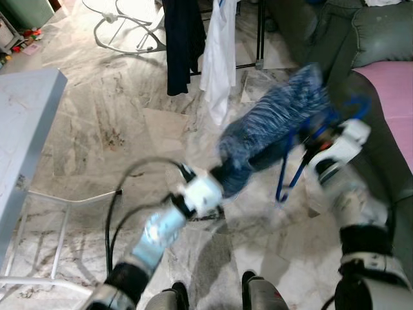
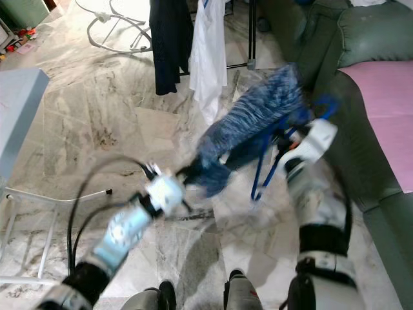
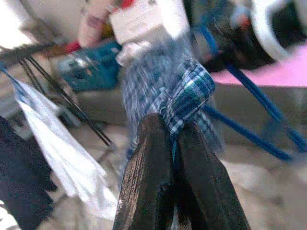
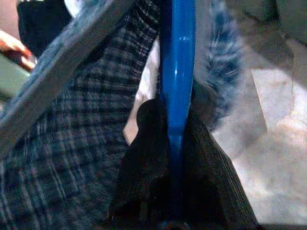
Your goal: Hang hanger
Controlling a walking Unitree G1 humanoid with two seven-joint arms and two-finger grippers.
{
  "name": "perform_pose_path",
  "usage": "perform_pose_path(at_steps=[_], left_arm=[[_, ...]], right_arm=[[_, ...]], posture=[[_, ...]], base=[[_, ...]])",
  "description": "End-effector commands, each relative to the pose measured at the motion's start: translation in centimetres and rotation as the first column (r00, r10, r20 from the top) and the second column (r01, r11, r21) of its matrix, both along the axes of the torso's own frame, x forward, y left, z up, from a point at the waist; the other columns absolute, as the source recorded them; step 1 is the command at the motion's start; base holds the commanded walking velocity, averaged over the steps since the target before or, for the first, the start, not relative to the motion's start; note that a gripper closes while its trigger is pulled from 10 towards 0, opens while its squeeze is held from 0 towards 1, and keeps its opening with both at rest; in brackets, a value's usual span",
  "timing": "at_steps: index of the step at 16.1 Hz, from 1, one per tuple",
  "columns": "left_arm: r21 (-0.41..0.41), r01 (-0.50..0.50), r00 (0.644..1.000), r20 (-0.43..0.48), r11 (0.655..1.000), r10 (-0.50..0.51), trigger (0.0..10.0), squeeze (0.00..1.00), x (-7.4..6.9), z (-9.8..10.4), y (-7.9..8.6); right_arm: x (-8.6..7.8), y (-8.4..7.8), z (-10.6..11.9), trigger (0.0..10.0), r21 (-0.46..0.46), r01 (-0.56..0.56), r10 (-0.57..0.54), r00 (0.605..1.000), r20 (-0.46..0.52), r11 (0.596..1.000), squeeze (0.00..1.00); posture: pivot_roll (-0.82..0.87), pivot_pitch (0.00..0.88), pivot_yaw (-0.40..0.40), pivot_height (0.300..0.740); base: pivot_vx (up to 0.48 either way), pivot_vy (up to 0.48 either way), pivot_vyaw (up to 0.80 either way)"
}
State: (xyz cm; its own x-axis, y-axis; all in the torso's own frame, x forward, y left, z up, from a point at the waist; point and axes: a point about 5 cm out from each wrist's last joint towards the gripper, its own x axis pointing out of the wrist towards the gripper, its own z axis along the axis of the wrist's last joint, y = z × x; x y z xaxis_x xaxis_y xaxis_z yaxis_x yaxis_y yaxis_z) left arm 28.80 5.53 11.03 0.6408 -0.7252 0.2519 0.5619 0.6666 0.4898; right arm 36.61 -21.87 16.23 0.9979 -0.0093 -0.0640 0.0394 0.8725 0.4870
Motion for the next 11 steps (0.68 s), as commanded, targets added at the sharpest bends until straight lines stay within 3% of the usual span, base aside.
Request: perform_pose_path(at_steps=[1, 3, 6, 7, 8, 11], left_arm=[[0.012, 0.018, 0.999, -0.038, 1.0, -0.017, 10.0, 0.0, -0.6, -0.9, 0.3], [0.024, 0.031, 0.991, -0.133, 0.999, -0.027, 10.0, 0.0, -0.7, -2.1, 0.7], [0.058, 0.049, 0.97, -0.242, 0.997, -0.034, 10.0, 0.0, -0.8, -4.0, 0.7], [0.064, 0.057, 0.957, -0.288, 0.996, -0.036, 10.0, 0.67, -0.9, -4.8, 0.6], [0.07, 0.057, 0.951, -0.307, 0.996, -0.032, 10.0, 1.0, -1.1, -5.2, 0.4], [0.072, 0.078, 0.93, -0.365, 0.994, -0.046, 10.0, 1.0, -1.4, -6.1, -0.2]], right_arm=[[0.1, -0.3, -0.2, 10.0, 0.026, 0.027, -0.027, 1.0, 0.002, 0.999, 0.0], [0.8, -0.4, 1.0, 10.0, 0.05, 0.03, -0.033, 0.997, 0.063, 0.998, 0.0], [1.4, 0.9, 2.2, 10.0, -0.015, -0.015, 0.017, 0.989, 0.148, 1.0, 0.0], [1.3, 1.7, 2.5, 10.0, -0.083, -0.044, 0.059, 0.981, 0.186, 0.996, 0.0], [1.1, 2.2, 2.5, 10.0, -0.158, -0.051, 0.085, 0.974, 0.211, 0.986, 0.0], [0.5, 3.8, 2.1, 10.0, -0.256, -0.099, 0.165, 0.955, 0.248, 0.961, 0.0]], posture=[[-0.25, 0.246, 0.089, 0.74], [-0.25, 0.246, 0.085, 0.74], [-0.25, 0.244, 0.078, 0.74], [-0.24, 0.244, 0.078, 0.74], [-0.25, 0.245, 0.078, 0.74], [-0.26, 0.249, 0.086, 0.74]], base=[[0.0, 0.0, 0.0], [0.0, 0.0, 0.0], [0.0, 0.0, 0.0], [0.0, 0.0, 0.0], [0.0, 0.0, 0.0], [0.0, 0.0, 0.0]])
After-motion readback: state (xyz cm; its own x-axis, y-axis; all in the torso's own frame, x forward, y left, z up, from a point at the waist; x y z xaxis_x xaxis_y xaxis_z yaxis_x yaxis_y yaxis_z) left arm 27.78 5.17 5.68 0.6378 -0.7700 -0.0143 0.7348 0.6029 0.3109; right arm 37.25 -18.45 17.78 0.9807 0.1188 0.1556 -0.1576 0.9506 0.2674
